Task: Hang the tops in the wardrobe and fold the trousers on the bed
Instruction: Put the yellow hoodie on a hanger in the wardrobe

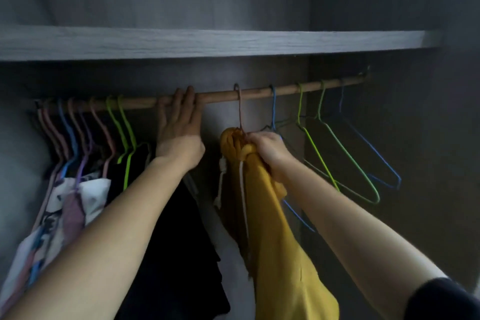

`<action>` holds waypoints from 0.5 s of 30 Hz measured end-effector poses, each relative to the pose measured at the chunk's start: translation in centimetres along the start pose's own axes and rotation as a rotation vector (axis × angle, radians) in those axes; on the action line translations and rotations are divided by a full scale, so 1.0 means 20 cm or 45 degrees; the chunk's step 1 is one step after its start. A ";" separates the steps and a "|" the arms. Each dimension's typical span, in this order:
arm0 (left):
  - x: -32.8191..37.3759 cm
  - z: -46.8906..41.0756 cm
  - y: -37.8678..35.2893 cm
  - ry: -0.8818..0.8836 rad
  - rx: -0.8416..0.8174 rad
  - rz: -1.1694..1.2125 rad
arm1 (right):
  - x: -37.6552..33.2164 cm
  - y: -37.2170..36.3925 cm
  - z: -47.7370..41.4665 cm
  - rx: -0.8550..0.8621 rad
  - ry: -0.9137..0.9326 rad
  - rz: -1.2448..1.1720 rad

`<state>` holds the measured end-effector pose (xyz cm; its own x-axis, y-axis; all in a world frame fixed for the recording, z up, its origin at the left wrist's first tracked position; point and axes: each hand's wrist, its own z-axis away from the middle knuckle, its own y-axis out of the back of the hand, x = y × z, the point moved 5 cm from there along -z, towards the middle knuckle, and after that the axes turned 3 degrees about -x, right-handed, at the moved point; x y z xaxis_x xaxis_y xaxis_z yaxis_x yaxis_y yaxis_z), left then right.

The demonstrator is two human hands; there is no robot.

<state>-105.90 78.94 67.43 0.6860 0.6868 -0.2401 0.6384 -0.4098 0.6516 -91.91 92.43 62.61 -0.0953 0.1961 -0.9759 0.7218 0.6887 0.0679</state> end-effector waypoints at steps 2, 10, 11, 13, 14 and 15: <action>-0.01 -0.01 -0.02 -0.013 0.032 -0.014 | 0.10 -0.04 -0.03 -0.010 -0.053 -0.048; 0.01 0.03 0.05 -0.028 0.002 0.191 | 0.14 -0.01 0.07 -0.016 0.159 0.077; 0.02 0.05 0.07 -0.012 -0.001 0.307 | 0.15 0.00 0.10 0.020 0.179 0.137; 0.04 0.12 0.09 0.078 0.022 0.634 | 0.17 0.03 0.19 0.109 0.233 0.281; 0.07 0.18 0.09 0.137 0.056 0.803 | 0.19 0.05 0.25 0.155 0.271 0.366; 0.11 0.26 0.09 0.184 0.085 0.940 | 0.21 0.06 0.31 0.198 0.308 0.458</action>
<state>-101.47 76.51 64.27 0.8941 0.2896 0.3417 0.0534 -0.8263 0.5606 -87.12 89.74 57.26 0.0361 0.5735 -0.8184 0.8311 0.4376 0.3433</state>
